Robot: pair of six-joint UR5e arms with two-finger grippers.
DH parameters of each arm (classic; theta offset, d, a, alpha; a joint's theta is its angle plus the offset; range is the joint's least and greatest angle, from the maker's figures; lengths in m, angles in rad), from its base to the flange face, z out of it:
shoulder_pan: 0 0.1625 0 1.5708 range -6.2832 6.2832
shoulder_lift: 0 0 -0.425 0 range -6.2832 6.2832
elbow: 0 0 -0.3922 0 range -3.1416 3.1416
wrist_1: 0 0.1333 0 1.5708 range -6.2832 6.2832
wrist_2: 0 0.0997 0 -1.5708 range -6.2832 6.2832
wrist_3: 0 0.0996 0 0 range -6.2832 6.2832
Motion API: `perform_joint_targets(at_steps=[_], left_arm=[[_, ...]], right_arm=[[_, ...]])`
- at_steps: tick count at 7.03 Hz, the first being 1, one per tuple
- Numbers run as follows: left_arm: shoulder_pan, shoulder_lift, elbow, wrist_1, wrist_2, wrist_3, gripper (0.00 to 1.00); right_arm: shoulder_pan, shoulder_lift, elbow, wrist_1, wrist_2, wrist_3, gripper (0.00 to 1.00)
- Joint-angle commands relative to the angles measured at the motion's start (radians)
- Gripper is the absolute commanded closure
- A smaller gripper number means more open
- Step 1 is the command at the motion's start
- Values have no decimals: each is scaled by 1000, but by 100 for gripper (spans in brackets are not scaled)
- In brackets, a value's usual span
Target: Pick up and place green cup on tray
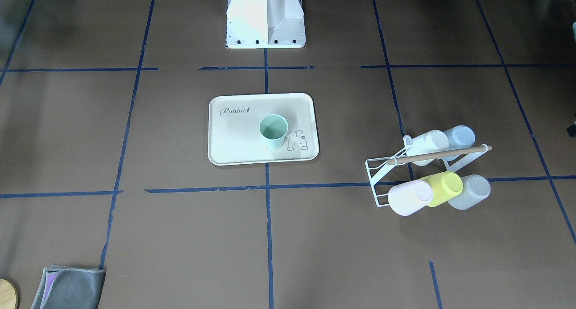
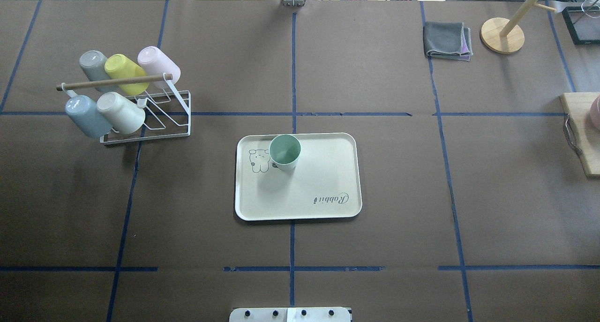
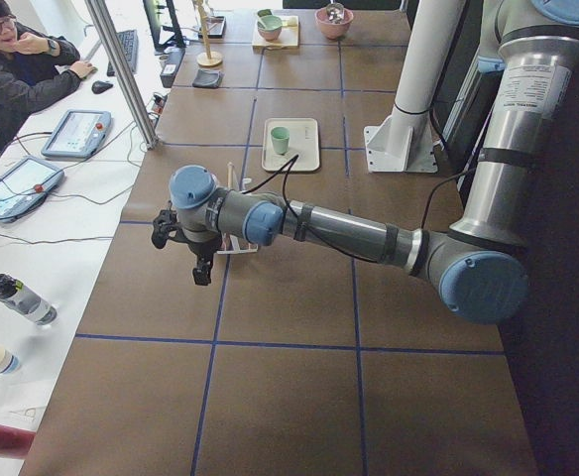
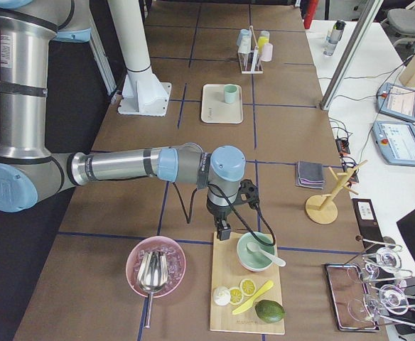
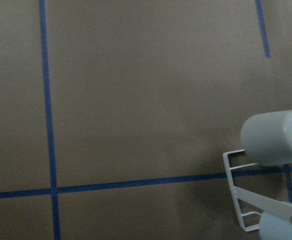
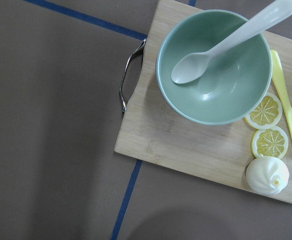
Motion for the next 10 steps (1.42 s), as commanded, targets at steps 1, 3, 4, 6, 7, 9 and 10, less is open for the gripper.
perform_joint_targets(at_steps=[1, 3, 4, 6, 7, 9, 10], left_arm=[[-95, 94, 12, 14, -1, 206, 0], [-117, 125, 12, 52, 20, 405, 0], [-115, 128, 9, 55, 52, 417, 0], [-117, 137, 12, 52, 43, 424, 0], [-115, 149, 15, 52, 45, 422, 0], [-118, 158, -44, 55, 46, 423, 0], [-117, 209, -102, 55, 51, 423, 0]], right_arm=[[0, 0, 0, 2, 0, 0, 0], [5, -6, 2, 2, 0, -2, 0], [5, -8, 2, 2, 0, -2, 0], [9, -9, 5, 2, 0, -2, 0], [9, -9, 3, 2, 1, -2, 0], [9, -11, 2, 2, 0, -2, 0], [9, -11, 2, 2, 0, -2, 0]])
